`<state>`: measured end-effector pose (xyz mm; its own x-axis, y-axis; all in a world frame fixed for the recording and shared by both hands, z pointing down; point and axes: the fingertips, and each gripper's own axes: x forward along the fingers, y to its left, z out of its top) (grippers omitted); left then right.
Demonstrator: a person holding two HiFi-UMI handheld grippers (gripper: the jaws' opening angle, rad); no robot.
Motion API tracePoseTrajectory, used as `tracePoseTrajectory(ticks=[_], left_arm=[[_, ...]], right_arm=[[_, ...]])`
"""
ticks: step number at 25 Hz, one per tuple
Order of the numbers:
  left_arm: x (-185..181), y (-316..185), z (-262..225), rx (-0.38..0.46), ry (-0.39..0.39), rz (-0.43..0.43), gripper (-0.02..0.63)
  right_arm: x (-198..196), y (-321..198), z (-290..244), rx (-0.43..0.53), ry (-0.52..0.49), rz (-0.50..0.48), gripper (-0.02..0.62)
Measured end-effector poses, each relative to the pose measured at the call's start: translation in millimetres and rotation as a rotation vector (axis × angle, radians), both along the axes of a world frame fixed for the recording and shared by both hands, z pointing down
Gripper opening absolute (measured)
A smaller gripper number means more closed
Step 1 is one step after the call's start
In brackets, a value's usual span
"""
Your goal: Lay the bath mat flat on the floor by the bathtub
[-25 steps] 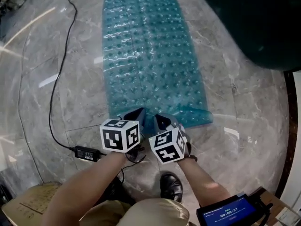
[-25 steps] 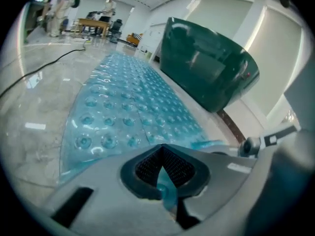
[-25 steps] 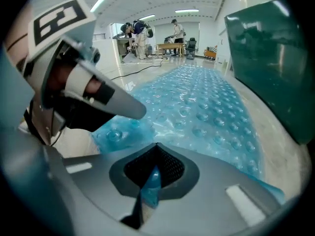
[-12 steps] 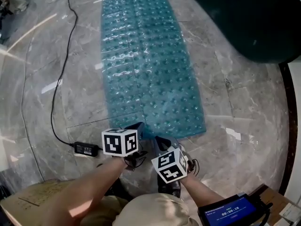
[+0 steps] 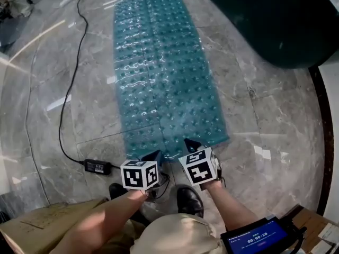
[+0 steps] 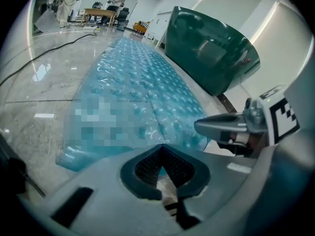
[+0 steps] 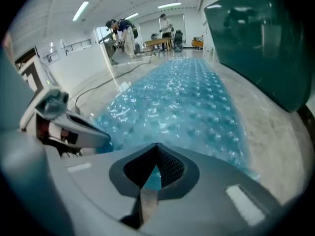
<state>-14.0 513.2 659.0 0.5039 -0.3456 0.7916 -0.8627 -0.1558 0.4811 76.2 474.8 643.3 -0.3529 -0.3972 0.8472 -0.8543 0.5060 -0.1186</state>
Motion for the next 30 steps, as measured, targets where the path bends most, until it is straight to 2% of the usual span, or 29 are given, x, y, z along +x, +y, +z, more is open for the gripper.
tracePoseTrajectory(ticks=[4, 7, 9, 12, 15, 20, 23, 26, 28, 30], left_arm=[[1.4, -17.1, -6.4, 0.024, 0.021, -0.002, 0.006], [9.4, 2.1, -23.1, 0.006, 0.048, -0.007, 0.006], [24.4, -1.8, -38.2, 0.033, 0.092, 0.006, 0.006], [52.3, -32.4, -66.0, 0.138, 0.161, 0.057, 0.006], [68.6, -64.0, -93.4, 0.261, 0.198, 0.075, 0.006], [59.3, -126.3, -129.0, 0.45, 0.189, -0.024, 0.006], [54.6, -151.9, -151.5, 0.55, 0.18, -0.054, 0.006], [53.9, -163.0, -170.4, 0.617, 0.168, -0.078, 0.006], [52.3, -171.7, -190.7, 0.719, 0.09, -0.033, 0.006], [50.3, -182.1, -218.7, 0.848, 0.015, 0.028, 0.005]], right_arm=[[4.9, 11.5, 16.7, -0.009, 0.06, -0.035, 0.008], [3.8, 49.0, 15.3, -0.068, 0.049, -0.044, 0.008], [3.6, 55.8, 16.0, -0.076, 0.036, -0.044, 0.008], [5.2, 45.3, 17.2, -0.053, 0.017, -0.039, 0.008], [5.1, 35.3, 11.0, -0.036, -0.016, -0.02, 0.008], [7.5, -11.7, -22.6, 0.008, -0.146, 0.085, 0.008], [13.2, -50.7, -66.1, 0.098, -0.23, 0.136, 0.008], [14.8, -82.7, -126.1, 0.249, -0.348, 0.163, 0.008], [13.9, -100.3, -175.4, 0.382, -0.424, 0.161, 0.008], [13.6, -114.6, -222.3, 0.523, -0.456, 0.155, 0.008]])
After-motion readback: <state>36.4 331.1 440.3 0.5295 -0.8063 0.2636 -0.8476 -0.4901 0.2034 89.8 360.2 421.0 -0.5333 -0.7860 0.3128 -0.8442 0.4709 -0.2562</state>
